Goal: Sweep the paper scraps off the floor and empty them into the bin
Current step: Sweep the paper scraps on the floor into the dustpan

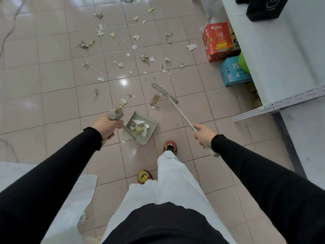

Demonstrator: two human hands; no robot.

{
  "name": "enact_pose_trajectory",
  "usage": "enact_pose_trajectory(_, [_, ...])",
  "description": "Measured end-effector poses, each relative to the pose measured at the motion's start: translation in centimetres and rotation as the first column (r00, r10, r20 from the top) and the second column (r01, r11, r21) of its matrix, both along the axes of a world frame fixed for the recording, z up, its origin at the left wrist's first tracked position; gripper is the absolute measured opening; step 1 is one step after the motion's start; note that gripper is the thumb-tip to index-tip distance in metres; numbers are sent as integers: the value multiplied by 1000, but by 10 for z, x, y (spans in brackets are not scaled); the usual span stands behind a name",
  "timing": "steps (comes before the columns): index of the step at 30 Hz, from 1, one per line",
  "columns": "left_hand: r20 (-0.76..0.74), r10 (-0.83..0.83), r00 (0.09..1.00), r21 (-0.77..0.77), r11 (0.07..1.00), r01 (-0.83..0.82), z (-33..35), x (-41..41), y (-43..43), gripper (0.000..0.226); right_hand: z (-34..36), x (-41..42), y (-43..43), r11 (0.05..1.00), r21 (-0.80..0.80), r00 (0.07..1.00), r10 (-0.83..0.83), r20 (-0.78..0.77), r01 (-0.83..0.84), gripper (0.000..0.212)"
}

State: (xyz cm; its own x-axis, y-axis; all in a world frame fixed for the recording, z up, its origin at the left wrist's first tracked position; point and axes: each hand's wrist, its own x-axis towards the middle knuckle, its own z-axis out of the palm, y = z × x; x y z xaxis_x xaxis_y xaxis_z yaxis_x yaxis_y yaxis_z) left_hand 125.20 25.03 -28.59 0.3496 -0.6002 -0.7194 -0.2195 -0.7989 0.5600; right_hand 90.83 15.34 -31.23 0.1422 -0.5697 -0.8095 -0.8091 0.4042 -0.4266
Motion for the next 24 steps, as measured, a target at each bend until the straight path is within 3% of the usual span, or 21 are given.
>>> enact_pose_trajectory(11, [-6, -10, 1000, 46, 999, 11, -16, -31, -105, 24, -58, 39, -159, 996, 21, 984, 89, -154, -87, 41])
enact_pose_trajectory(18, [-9, -16, 1000, 49, 999, 16, -21, -36, -125, 24, -35, -1, -119, 939, 185, 931, 321, -174, -290, 44])
enact_pose_trajectory(24, [-27, -10, 1000, 41, 999, 12, -19, -38, -124, 15, 36, -63, -76, 958, 246, 985, 164, -60, -145, 55])
